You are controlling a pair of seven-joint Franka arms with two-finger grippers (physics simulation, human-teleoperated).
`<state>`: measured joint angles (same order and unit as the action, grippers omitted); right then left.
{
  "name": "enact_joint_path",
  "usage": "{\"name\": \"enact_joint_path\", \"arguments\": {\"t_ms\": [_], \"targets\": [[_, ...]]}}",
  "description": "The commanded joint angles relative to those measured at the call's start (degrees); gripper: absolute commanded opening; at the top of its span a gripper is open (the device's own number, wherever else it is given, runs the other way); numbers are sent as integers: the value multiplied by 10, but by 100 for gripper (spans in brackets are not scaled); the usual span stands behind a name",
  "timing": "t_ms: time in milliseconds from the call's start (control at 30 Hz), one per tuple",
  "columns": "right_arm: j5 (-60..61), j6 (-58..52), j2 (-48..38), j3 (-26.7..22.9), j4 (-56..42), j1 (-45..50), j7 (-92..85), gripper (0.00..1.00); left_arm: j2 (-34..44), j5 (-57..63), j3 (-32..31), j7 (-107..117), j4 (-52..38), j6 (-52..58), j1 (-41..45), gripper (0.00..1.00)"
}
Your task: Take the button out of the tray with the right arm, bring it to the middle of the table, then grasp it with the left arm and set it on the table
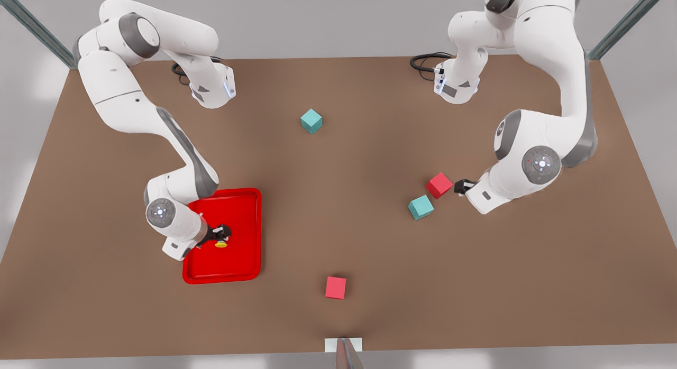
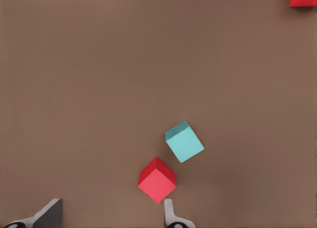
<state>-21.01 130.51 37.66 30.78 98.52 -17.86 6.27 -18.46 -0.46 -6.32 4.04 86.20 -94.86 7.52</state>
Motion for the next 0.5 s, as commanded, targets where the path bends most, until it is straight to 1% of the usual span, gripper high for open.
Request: {"name": "enact_joint_path", "arguments": {"t_ms": [0, 33, 67, 133, 200, 233, 267, 467], "targets": [[-3, 33, 3, -3, 9, -2, 30, 100, 0, -104, 0, 99, -2, -12, -32, 100], [-2, 40, 8, -5, 11, -2, 34, 100, -7, -61, -4, 95, -5, -13, -23, 100], [0, 44, 8, -7, 16, -2, 35, 100, -11, -46, -4, 95, -13, -12, -11, 100], [0, 43, 10, -11, 18, 2, 82, 100, -30, -45, -4, 94, -31, -13, -11, 100], [-1, 43, 15, -11, 18, 4, 169, 100, -31, -38, -4, 94, -39, -10, -7, 100], [-1, 42, 15, -11, 21, 5, 176, 100, -32, -3, -4, 95, -38, -9, 7, 100], [-1, 41, 15, -12, 23, 4, 176, 100, -36, 3, -5, 95, -38, -9, 9, 100], [-4, 46, 16, -28, 34, 5, 177, 100, -41, 10, -4, 96, -38, -7, 14, 100]]}}
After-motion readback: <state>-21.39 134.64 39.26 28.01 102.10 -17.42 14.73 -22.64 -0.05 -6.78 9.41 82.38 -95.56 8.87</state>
